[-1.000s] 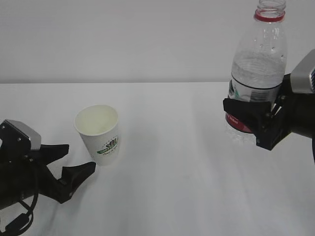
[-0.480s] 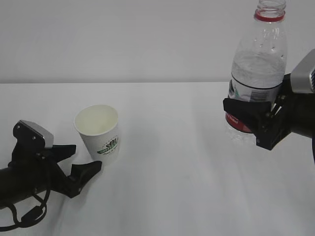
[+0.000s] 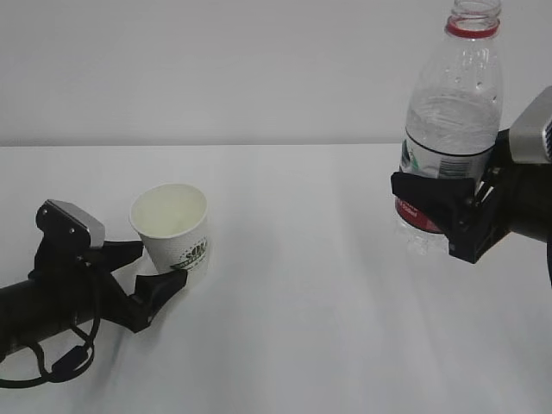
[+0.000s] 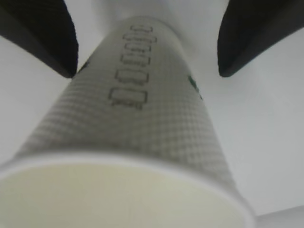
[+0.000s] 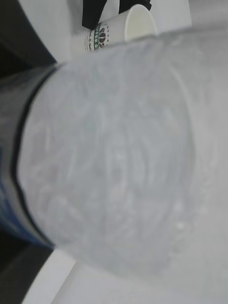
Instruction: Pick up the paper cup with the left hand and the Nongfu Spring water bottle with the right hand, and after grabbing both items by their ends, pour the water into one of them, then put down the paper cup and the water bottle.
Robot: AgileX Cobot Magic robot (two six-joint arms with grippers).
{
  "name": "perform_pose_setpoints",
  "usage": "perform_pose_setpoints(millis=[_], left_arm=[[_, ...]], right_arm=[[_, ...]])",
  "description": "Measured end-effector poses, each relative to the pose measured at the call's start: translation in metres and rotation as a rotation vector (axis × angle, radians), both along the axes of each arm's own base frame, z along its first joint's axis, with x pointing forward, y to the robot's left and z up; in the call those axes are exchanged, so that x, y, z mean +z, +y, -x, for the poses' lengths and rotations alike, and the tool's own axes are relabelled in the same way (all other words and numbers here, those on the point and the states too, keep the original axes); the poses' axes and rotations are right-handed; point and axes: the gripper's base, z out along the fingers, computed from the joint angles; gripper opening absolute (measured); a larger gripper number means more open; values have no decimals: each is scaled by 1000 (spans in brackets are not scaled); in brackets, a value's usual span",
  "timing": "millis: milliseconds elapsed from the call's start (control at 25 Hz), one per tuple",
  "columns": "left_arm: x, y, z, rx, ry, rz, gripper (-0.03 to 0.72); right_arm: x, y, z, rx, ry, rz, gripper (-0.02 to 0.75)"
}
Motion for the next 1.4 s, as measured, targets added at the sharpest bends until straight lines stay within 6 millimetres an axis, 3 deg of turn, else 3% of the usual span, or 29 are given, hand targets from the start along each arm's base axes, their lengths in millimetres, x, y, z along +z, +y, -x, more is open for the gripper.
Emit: perform_pose_setpoints(millis=[1400], left_arm=[[12, -12, -27, -71, -105, 19, 683]], right_arm=[[1, -1, -1, -13, 1, -12, 490]])
